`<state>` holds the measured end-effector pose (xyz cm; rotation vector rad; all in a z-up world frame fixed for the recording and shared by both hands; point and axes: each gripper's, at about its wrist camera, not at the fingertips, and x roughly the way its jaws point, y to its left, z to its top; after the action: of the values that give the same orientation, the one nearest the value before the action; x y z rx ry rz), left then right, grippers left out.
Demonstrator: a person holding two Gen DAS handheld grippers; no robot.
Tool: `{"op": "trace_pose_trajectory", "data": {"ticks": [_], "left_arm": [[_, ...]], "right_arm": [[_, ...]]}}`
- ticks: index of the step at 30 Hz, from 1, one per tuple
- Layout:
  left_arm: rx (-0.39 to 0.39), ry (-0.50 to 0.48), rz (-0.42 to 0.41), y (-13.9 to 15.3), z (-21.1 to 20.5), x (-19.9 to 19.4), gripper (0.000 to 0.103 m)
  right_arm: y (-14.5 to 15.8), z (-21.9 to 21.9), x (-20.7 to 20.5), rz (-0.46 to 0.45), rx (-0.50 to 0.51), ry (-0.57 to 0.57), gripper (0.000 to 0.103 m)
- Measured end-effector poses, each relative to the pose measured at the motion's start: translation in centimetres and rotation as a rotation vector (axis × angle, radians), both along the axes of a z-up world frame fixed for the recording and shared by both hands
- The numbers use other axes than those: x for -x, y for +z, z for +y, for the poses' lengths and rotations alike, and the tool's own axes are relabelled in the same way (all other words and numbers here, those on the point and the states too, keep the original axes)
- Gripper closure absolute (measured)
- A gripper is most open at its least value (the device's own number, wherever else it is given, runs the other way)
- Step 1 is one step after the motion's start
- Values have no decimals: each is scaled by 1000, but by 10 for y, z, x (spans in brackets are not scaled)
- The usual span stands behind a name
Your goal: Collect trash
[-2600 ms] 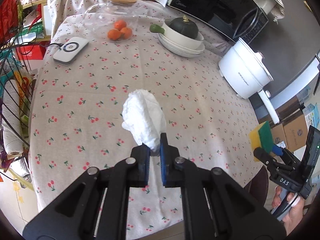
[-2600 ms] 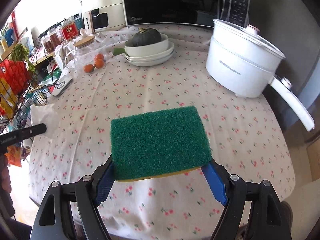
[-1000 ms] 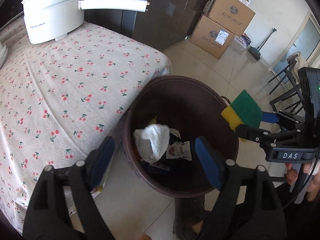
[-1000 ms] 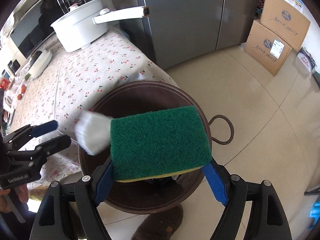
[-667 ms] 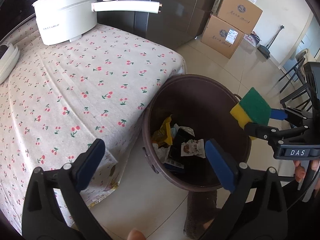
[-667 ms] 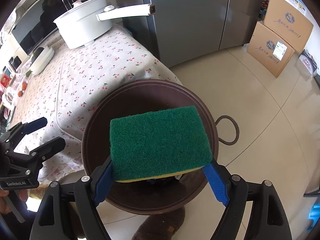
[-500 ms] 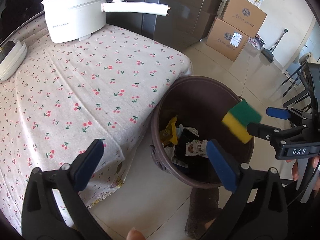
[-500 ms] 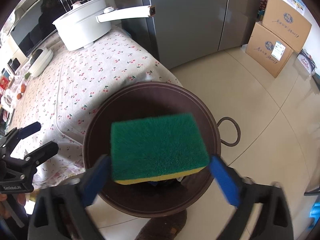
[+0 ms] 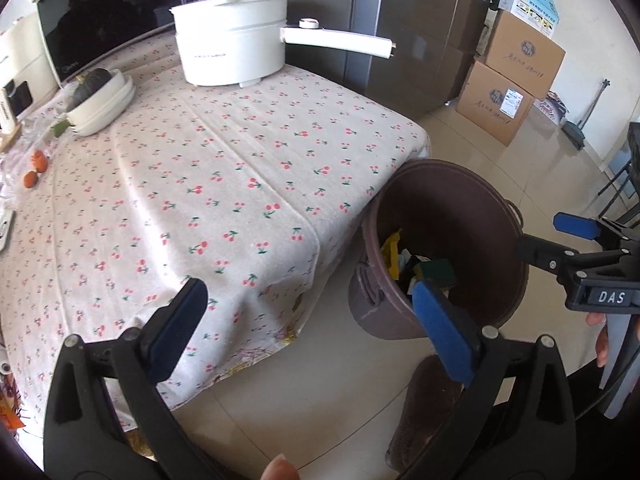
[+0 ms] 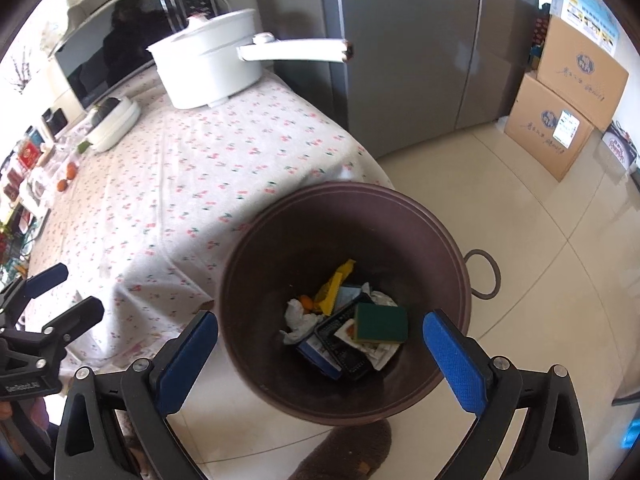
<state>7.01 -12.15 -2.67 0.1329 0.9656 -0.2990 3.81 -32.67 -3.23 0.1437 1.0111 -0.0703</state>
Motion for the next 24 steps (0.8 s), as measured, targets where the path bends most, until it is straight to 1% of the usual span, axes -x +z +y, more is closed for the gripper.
{"op": "trace_pose_trajectory", "data": {"ticks": [2, 4, 9, 13, 19, 24], "left_arm": [[-40, 50, -34, 6, 7, 11, 1], [-57, 97, -63, 12, 18, 21, 1], [-15, 196, -123, 28, 48, 40, 1], [0, 266, -169, 37, 68, 55, 1], [33, 318, -221, 46, 82, 70, 1], [32, 339, -236, 43, 86, 68, 1]], "right_arm": [[9, 12, 8, -38, 14, 23, 0], [17, 24, 18, -82, 40, 38, 0], [31, 48, 42, -176, 79, 48, 0], [39, 64, 58, -230, 97, 56, 0], [47, 85, 68, -284, 131, 88, 0], [45, 92, 66, -289, 145, 91, 0]]}}
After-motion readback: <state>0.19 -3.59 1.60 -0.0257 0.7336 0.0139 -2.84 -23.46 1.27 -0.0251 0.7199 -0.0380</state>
